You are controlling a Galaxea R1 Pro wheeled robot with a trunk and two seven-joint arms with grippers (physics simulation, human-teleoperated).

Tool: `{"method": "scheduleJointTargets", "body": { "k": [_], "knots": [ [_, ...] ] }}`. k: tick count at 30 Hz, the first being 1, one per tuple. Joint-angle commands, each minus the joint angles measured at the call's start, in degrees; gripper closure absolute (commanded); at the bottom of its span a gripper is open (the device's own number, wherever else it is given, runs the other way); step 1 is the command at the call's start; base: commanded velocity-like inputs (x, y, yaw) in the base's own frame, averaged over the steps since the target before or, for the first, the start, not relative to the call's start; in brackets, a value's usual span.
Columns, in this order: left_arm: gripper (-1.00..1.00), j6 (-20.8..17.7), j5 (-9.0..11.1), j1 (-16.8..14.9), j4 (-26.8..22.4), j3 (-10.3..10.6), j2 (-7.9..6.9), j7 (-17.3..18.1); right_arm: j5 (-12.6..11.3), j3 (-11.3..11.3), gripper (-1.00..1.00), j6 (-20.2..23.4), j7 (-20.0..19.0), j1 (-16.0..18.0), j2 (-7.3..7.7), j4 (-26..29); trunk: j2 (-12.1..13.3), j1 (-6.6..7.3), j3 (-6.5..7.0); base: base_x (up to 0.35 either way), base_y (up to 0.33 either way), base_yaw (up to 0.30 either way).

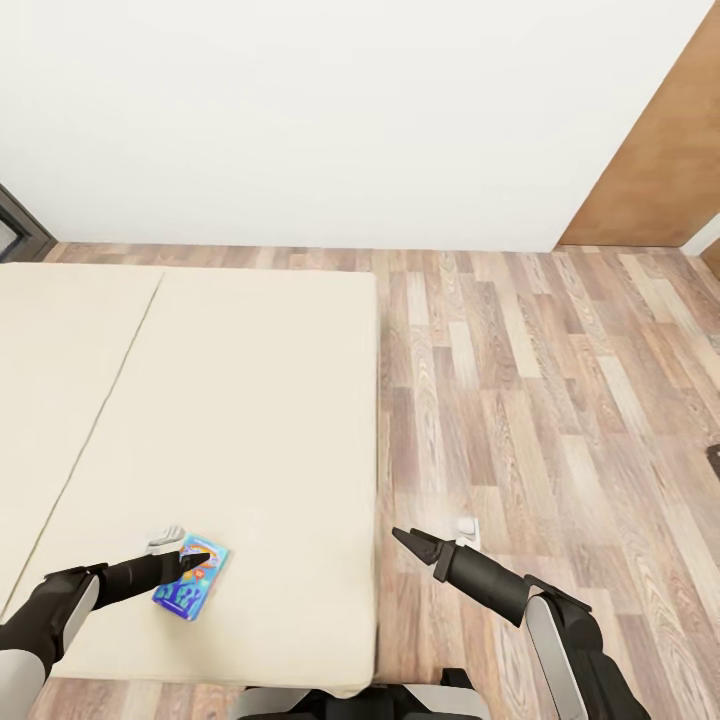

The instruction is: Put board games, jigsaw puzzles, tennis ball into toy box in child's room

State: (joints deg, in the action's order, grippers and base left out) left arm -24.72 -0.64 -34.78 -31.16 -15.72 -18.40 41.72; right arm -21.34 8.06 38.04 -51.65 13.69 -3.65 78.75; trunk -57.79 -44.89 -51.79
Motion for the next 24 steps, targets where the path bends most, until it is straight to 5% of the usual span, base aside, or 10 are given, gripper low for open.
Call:
{"method": "scheduleJointTargets", "body": {
  "k": [1,24],
  "knots": [
    [-1.00,-0.5,-0.1,0.0,0.0,-0.3,0.03,0.3,-0.2,0.1,-1.00,0.4,-0.1,0.0,-0.05,0.0,0.0,0.00,-0.03,0.000,-0.052,0.000],
    [-1.00,-0.6,0.3,0.0,0.0,-0.2,-0.05,0.4,-0.2,0.1,-1.00,0.4,0.0,0.0,-0.05,-0.1,0.0,0.00,-0.03,-0.010,-0.110,0.000]
  ]
}}
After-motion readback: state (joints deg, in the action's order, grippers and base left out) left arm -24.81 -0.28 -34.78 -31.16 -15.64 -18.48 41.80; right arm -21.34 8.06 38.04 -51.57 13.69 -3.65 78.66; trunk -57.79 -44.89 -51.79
